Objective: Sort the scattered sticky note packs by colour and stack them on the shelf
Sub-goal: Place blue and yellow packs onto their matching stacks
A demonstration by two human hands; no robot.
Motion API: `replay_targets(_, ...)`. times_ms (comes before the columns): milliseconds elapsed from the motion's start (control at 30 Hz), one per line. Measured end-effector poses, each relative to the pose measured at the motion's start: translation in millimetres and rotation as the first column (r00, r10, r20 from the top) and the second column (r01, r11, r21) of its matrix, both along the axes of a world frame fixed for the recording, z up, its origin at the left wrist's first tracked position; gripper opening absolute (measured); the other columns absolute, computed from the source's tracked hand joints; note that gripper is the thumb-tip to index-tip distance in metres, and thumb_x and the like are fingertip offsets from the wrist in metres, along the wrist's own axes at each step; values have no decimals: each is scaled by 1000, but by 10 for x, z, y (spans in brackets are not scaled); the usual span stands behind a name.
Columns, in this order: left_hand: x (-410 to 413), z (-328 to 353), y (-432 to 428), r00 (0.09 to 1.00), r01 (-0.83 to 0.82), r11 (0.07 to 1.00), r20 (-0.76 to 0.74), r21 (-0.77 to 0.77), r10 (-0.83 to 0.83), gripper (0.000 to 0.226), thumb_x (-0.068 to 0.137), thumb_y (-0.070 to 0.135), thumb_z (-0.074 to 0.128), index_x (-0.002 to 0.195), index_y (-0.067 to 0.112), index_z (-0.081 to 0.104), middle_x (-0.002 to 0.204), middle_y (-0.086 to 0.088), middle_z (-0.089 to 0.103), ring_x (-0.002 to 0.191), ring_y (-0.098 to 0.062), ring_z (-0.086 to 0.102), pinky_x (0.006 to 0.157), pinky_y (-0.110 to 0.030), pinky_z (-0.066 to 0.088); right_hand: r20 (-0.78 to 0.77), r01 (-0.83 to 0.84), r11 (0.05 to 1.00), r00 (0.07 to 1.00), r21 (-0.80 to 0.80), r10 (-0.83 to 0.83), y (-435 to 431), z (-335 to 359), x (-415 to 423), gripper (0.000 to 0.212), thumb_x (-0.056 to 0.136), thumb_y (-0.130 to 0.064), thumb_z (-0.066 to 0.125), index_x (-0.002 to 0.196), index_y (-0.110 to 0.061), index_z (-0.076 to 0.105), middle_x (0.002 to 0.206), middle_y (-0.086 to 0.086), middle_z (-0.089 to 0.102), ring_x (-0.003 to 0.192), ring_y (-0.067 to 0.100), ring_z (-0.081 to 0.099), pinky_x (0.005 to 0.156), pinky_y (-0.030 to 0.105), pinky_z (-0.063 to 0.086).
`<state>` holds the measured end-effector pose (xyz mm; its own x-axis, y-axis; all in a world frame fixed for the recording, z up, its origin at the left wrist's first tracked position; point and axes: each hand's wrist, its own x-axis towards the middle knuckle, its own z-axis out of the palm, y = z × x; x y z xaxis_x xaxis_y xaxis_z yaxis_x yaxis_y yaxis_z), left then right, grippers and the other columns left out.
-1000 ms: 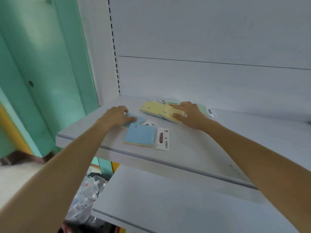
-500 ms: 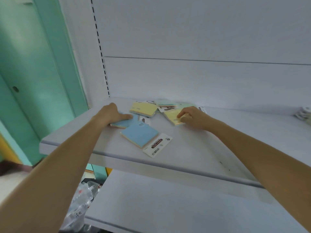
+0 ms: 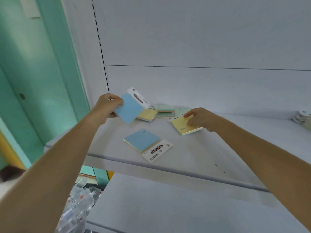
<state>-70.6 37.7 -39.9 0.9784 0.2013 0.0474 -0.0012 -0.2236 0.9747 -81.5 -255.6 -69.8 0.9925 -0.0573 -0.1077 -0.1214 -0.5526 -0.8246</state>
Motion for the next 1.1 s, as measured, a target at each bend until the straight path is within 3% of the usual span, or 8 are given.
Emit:
replay_targets(133,-17,-35,-180,998,67,994,-11,-87,-68,15,86,4,54,78,15,46,84,-9,56,70,-15,55,51,-23,53,97,120,979,986,164,-137,-124,-1,-55,40,81,12,43,112,-4,62,79,4,46,65,12,40,53,18,31)
replay_targets(167,-27,-44,-273,995,93,990,-11,-106,-94,12,87,3,53,92,12,49,90,-11,56,70,-15,55,56,-25,53,117,136,972,980,193,-160,-181,2,-85,41,81,13,43,114,-3,61,83,5,47,67,13,41,54,18,32)
replay_targets(233,12,-72,-475,985,171,977,-2,-127,-172,49,87,-1,51,131,15,36,95,-9,56,69,-14,55,62,-27,52,156,155,953,967,259,-199,-333,2,-166,46,81,14,43,119,-4,59,99,7,49,82,17,46,59,17,37)
replay_targets(300,20,-63,-726,965,261,961,19,-91,-260,63,87,-4,49,140,24,28,84,-5,56,69,-14,56,54,-21,55,205,178,943,949,281,-240,-524,11,-293,49,81,14,42,121,-9,59,109,7,52,91,19,47,62,15,41)
replay_targets(567,-93,43,-2150,894,447,892,58,-68,-444,42,87,-5,49,125,11,52,91,-8,53,67,-13,54,42,-12,49,281,344,920,879,187,-385,-1630,-4,-991,48,85,4,40,124,-19,57,104,-4,52,64,3,42,37,1,32)
replay_targets(667,-216,15,-2786,871,490,867,101,-91,-481,41,86,-4,51,124,12,52,84,-5,52,71,-12,55,57,-23,56,289,429,872,826,236,-485,-2189,1,-1272,48,85,4,40,124,-19,56,104,-4,51,71,8,46,51,3,37)
replay_targets(767,-401,-65,-3448,851,522,848,128,-93,-510,41,85,-2,53,123,14,53,81,-1,52,71,-11,56,68,-27,52,292,471,826,779,310,-554,-2838,-25,-1517,49,82,6,42,124,-14,56,107,7,48,81,18,46,74,29,39)
replay_targets(1100,-802,-319,-4747,913,404,907,116,-117,-392,39,84,-1,58,122,5,52,106,-15,52,89,-24,56,45,-9,50,267,482,835,795,266,-544,-4354,129,-1596,48,82,7,46,127,-6,52,101,9,46,65,10,42,61,19,35)
